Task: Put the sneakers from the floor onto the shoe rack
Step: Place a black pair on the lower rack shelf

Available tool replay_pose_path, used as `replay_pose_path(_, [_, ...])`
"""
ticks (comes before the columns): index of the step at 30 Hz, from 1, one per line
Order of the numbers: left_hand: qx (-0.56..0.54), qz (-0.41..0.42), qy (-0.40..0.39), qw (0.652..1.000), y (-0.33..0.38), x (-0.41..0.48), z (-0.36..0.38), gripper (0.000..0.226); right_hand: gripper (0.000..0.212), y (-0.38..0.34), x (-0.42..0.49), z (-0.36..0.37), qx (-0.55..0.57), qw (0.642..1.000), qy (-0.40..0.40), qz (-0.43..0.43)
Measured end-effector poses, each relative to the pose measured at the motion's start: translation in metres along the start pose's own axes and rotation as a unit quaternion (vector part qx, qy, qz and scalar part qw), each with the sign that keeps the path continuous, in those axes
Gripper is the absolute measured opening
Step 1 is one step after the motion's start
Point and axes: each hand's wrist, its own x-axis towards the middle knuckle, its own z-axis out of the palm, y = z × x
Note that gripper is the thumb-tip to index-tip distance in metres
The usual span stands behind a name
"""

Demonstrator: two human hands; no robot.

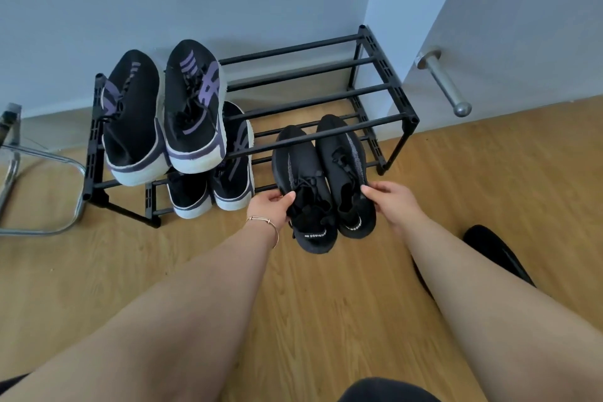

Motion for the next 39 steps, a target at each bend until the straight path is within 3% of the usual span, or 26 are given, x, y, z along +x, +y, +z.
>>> replay_pose_path(4, [0.013,0.008,0.009,1.000,0.016,0.028,0.004,0.010,0.032,-0.023,0.022,0.009,0.001,1.000,0.017,-0.012])
replay_pose_path(7, [0.025,0.024,0.024,0.999,0.031,0.047,0.008,0.005,0.034,-0.033,0.043,0.017,-0.006,0.999,0.038,-0.014])
replay_pose_path(11, [0.053,0.023,0.050,0.997,0.042,0.068,0.012,0.033,0.032,-0.045,0.067,0.029,-0.009,0.998,0.053,-0.016])
replay_pose_path(15, [0.091,0.002,0.060,0.994,0.053,0.088,0.016,0.021,0.023,-0.050,0.085,0.038,-0.011,0.998,0.058,-0.025])
replay_pose_path(17, [0.112,0.018,0.052,0.992,0.057,0.096,0.019,0.022,0.027,-0.052,0.091,0.040,0.005,0.998,0.062,-0.023])
replay_pose_path(23, [0.033,0.029,0.054,0.998,0.048,0.100,0.020,0.017,0.037,-0.050,0.099,0.043,0.032,0.997,0.072,-0.013])
replay_pose_path(25, [0.010,0.033,0.046,0.998,0.048,0.103,0.020,0.038,0.037,-0.046,0.105,0.044,0.026,0.996,0.083,-0.010])
replay_pose_path(30, [0.050,0.056,0.057,0.996,0.064,0.108,0.018,0.052,0.021,-0.049,0.114,0.048,0.027,0.995,0.097,-0.002])
replay_pose_path(39, [0.093,0.066,0.046,0.992,0.061,0.103,0.011,0.049,0.032,-0.051,0.105,0.052,-0.026,0.994,0.102,-0.008])
